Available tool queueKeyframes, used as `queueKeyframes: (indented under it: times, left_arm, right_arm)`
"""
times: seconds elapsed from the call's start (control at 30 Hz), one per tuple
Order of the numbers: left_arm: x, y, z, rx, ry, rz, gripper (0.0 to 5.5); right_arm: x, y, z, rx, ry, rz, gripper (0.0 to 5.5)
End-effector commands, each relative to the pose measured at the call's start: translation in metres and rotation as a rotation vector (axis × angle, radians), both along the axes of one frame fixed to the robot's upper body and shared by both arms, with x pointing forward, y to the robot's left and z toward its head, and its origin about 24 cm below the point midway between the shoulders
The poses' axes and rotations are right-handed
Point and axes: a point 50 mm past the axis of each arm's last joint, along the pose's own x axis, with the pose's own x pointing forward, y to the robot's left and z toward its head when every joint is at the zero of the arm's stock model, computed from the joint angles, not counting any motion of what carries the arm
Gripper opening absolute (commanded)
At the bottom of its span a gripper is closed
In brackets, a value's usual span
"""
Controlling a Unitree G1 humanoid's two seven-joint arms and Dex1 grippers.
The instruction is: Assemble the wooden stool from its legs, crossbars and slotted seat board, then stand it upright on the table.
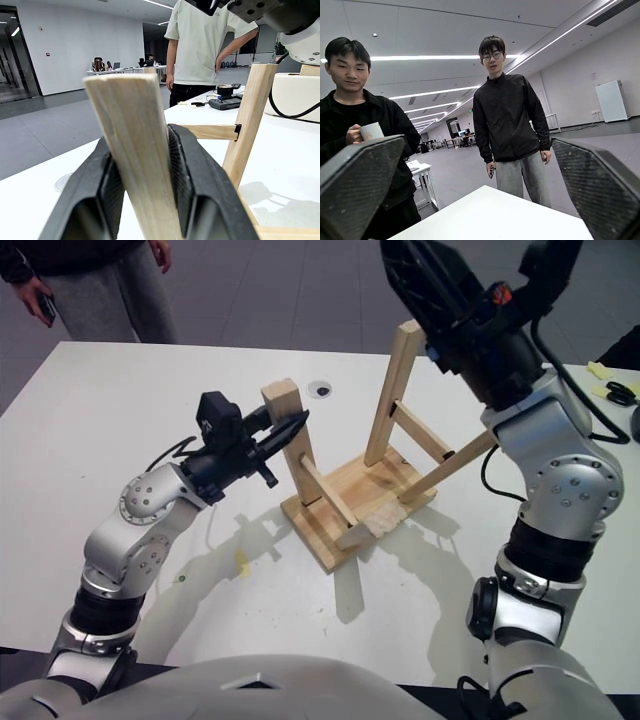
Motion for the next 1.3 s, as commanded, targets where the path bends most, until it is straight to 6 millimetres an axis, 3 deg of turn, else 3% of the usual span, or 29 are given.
queueKeyframes:
  times: [0.03,0.4,0.7,0.87,1.0,1.1,1.3]
  left_arm:
    - [-0.015,0.018,-0.071,0.394,0.182,0.081,1.13]
    - [-0.037,0.036,-0.121,0.549,0.577,0.186,1.15]
    - [0.006,0.055,-0.104,0.572,0.423,0.441,1.15]
    - [0.017,0.059,-0.095,0.495,0.415,0.486,1.15]
    - [0.033,0.081,-0.085,0.468,0.361,0.68,1.16]
    - [0.034,0.083,-0.081,0.447,0.344,0.751,1.16]
    - [0.021,0.065,-0.099,0.386,0.453,0.796,1.16]
  right_arm:
    - [-0.001,-0.003,0.019,0.001,-0.047,-0.075,5.4]
    - [0.011,-0.01,0.016,-0.001,-0.007,-0.243,5.4]
    - [0.016,-0.014,0.01,-0.012,-0.004,-0.309,5.4]
    - [0.017,-0.016,0.007,-0.017,0.0,-0.326,5.4]
    - [0.018,-0.017,0.004,-0.026,0.001,-0.333,5.4]
    - [0.019,-0.017,0.004,-0.034,-0.001,-0.336,5.4]
    - [0.019,-0.016,0.001,-0.046,-0.005,-0.346,5.4]
